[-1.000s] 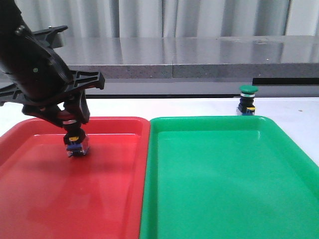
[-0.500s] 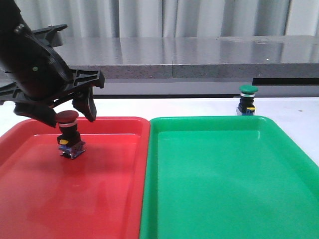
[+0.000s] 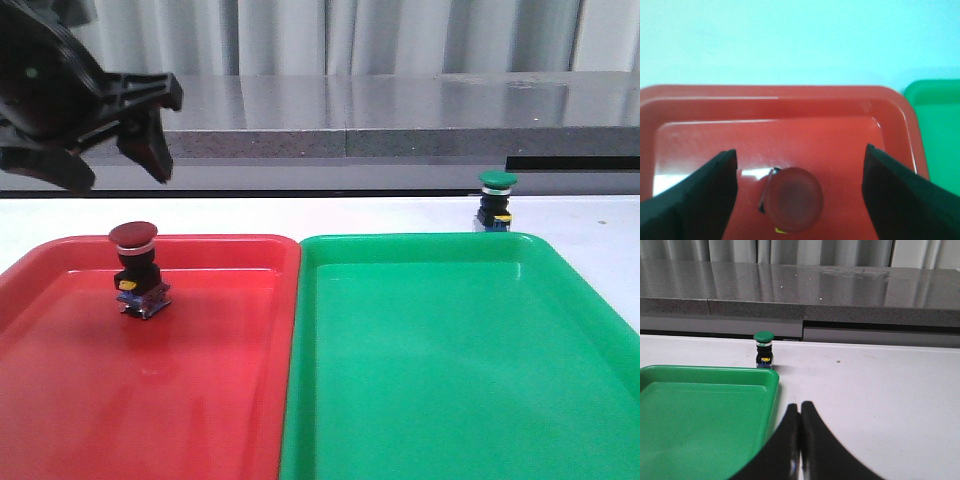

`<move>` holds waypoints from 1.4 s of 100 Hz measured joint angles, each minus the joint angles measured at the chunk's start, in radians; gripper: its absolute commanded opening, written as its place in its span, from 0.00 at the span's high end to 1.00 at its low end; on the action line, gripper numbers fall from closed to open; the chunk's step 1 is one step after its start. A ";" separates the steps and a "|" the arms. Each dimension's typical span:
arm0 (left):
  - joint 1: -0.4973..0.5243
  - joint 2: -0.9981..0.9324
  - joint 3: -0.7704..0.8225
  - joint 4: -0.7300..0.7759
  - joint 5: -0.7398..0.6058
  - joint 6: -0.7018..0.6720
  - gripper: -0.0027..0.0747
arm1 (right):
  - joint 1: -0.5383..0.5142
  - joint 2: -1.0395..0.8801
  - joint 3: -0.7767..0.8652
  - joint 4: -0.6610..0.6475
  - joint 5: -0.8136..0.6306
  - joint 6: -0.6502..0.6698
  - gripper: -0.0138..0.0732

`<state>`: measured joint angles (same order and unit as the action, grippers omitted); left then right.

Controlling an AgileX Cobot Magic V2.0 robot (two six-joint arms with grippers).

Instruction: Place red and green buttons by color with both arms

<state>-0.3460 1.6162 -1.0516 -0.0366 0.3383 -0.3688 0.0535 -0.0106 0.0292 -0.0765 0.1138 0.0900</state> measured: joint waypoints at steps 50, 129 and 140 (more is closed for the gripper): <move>0.139 -0.529 0.110 0.221 -0.041 -0.002 0.32 | 0.000 0.000 0.000 0.000 0.000 0.000 0.92; 0.139 -1.316 0.852 0.265 -0.226 -0.002 0.62 | 0.000 0.000 0.000 0.000 0.000 0.000 0.92; 0.139 -1.318 0.862 0.265 -0.226 -0.002 0.92 | 0.000 0.000 0.000 0.000 0.000 0.000 0.92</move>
<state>-0.2070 0.2982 -0.1893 0.2282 0.1118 -0.3703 0.0535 -0.0106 0.0292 -0.0765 0.1138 0.0900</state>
